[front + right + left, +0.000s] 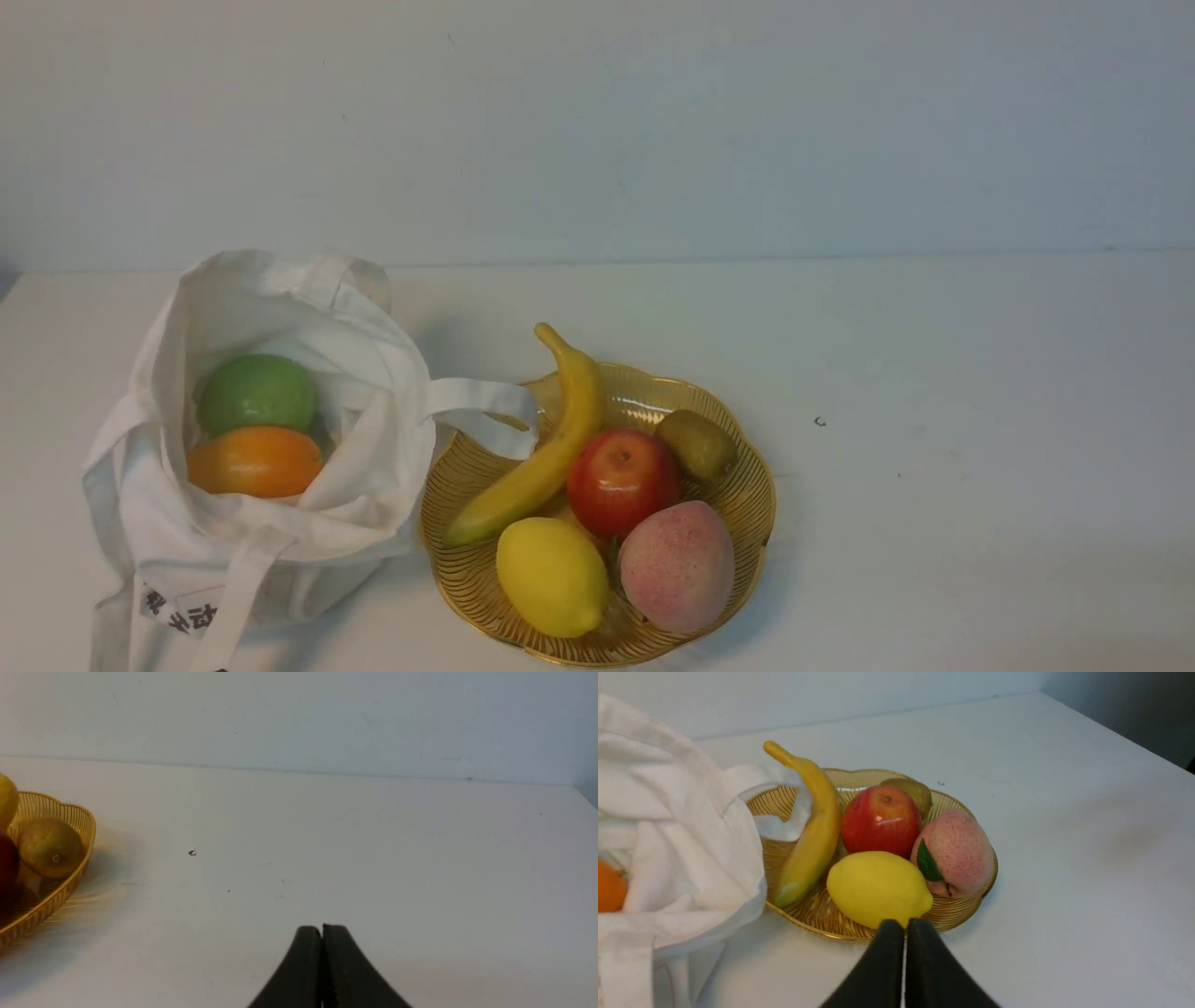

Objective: Take the fruit out of the cloth bag on the white table and place them on a plate.

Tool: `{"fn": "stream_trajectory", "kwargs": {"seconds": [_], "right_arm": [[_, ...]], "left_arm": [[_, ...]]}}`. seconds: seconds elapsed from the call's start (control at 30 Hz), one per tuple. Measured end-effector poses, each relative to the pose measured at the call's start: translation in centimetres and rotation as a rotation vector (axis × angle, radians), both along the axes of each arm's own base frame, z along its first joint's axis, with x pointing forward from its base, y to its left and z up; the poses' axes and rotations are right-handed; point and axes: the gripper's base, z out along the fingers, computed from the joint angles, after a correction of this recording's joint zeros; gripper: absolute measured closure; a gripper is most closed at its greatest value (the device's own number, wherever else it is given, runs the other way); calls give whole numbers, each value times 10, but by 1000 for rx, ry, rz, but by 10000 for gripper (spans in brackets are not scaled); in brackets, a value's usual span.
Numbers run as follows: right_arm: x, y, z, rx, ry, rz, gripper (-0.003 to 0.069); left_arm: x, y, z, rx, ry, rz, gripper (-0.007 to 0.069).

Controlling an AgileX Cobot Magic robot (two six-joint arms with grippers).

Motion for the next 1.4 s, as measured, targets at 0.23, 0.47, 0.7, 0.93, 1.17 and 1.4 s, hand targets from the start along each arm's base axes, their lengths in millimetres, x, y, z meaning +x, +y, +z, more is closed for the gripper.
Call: {"fn": "stream_trajectory", "kwargs": {"seconds": [0.23, 0.47, 0.7, 0.93, 1.17, 1.4], "right_arm": [[0, 0, 0, 0, 0, 0, 674], [0, 0, 0, 0, 0, 0, 674], [0, 0, 0, 0, 0, 0, 674], [0, 0, 0, 0, 0, 0, 674], [0, 0, 0, 0, 0, 0, 674], [0, 0, 0, 0, 0, 0, 674]], "left_arm": [[6, 5, -22, 47, 44, 119, 631], [15, 22, -41, 143, -27, 404, 631], [12, 33, -55, 148, -59, 578, 631], [8, 34, -60, 146, -22, 604, 631], [7, 32, -61, 151, -6, 562, 631], [7, 32, -61, 150, -6, 560, 631]]}}
